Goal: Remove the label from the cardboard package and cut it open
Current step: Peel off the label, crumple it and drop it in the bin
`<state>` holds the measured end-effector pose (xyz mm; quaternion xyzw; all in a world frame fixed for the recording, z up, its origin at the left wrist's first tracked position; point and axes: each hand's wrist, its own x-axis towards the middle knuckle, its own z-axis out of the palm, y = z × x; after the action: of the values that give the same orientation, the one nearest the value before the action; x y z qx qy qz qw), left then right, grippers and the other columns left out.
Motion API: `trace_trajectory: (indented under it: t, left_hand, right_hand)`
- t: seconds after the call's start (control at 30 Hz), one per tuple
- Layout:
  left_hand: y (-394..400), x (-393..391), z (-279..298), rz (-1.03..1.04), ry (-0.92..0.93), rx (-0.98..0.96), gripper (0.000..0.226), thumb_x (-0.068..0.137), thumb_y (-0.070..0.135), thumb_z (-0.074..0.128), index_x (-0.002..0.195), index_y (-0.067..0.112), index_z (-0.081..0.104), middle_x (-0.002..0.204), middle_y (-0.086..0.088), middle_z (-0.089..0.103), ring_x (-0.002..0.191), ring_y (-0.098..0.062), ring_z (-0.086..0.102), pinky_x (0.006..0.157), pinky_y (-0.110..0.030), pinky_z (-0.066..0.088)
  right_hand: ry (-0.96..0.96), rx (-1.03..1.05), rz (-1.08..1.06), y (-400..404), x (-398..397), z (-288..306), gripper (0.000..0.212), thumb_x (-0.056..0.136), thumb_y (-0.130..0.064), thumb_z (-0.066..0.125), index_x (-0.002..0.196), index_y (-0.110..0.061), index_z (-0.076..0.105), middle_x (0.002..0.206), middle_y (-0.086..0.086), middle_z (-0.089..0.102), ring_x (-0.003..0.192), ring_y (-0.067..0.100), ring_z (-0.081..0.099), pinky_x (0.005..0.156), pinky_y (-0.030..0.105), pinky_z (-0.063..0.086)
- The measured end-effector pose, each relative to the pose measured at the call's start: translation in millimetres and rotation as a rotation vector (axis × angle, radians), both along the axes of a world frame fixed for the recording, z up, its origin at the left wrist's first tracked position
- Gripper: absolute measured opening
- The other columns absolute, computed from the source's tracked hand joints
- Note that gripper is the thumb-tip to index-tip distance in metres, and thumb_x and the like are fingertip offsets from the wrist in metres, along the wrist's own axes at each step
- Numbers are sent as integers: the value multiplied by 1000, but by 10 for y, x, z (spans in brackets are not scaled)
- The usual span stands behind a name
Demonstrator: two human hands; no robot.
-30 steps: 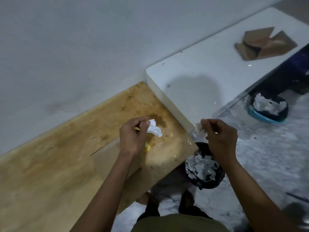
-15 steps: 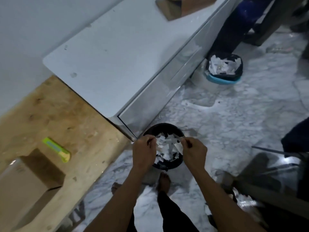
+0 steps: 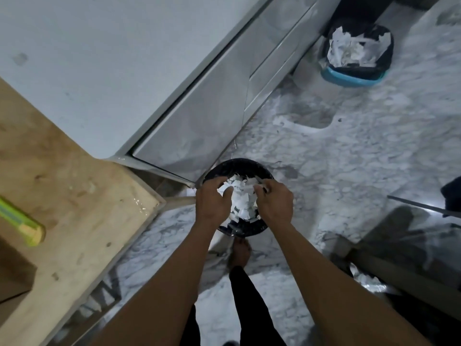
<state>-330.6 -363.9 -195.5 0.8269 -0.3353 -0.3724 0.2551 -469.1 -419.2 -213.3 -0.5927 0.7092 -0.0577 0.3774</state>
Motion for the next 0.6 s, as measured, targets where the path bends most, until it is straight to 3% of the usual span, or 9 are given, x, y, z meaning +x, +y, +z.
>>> trace_trajectory:
  t: [0.1, 0.2, 0.27, 0.47, 0.53, 0.6]
  left_hand:
    - [32, 60, 48, 12, -13, 3, 34, 90, 19, 70, 122, 10, 69, 121, -8, 71, 111, -23, 66, 90, -23, 43]
    - [58, 109, 176, 30, -41, -21, 33, 88, 19, 71, 119, 9, 70, 115, -8, 72, 105, -23, 66, 90, -25, 45]
    - [55, 138, 278, 27, -45, -40, 32, 89, 20, 71, 119, 8, 70, 110, -8, 73, 100, -24, 66, 87, -25, 45]
    - [127, 159, 890, 50, -48, -70, 34, 92, 22, 68, 123, 10, 68, 118, -9, 71, 103, -19, 64, 83, -14, 37]
    - [219, 165, 1148, 66, -60, -109, 30, 92, 19, 68, 120, 8, 70, 111, -9, 73, 93, -17, 64, 74, -8, 38]
    - [349, 196, 1393, 86, -61, -148, 25, 92, 20, 67, 115, 10, 72, 104, -6, 75, 83, -13, 62, 70, -11, 43]
  right_hand:
    - [-24, 10, -6, -3, -6, 19, 24, 92, -35, 62, 104, -14, 68, 102, 13, 67, 97, 28, 64, 81, 33, 48]
    - [-75, 17, -25, -19, 28, 162, 41, 92, -35, 62, 125, -11, 65, 121, 12, 69, 112, 28, 64, 96, 37, 49]
    - [-106, 10, -31, -35, 69, 290, 44, 92, -37, 62, 128, -10, 63, 124, 11, 68, 114, 27, 63, 100, 38, 49]
    - [-154, -22, -29, 7, 129, 862, 41, 93, -35, 61, 124, -10, 65, 119, 10, 70, 108, 24, 65, 96, 31, 48]
    - [-189, -42, -26, 65, 144, 1112, 36, 93, -30, 62, 123, -9, 65, 118, 11, 70, 108, 24, 65, 93, 27, 44]
    - [-219, -63, -10, 147, 189, 1373, 33, 93, -25, 62, 122, -10, 66, 117, 10, 70, 109, 25, 64, 91, 24, 39]
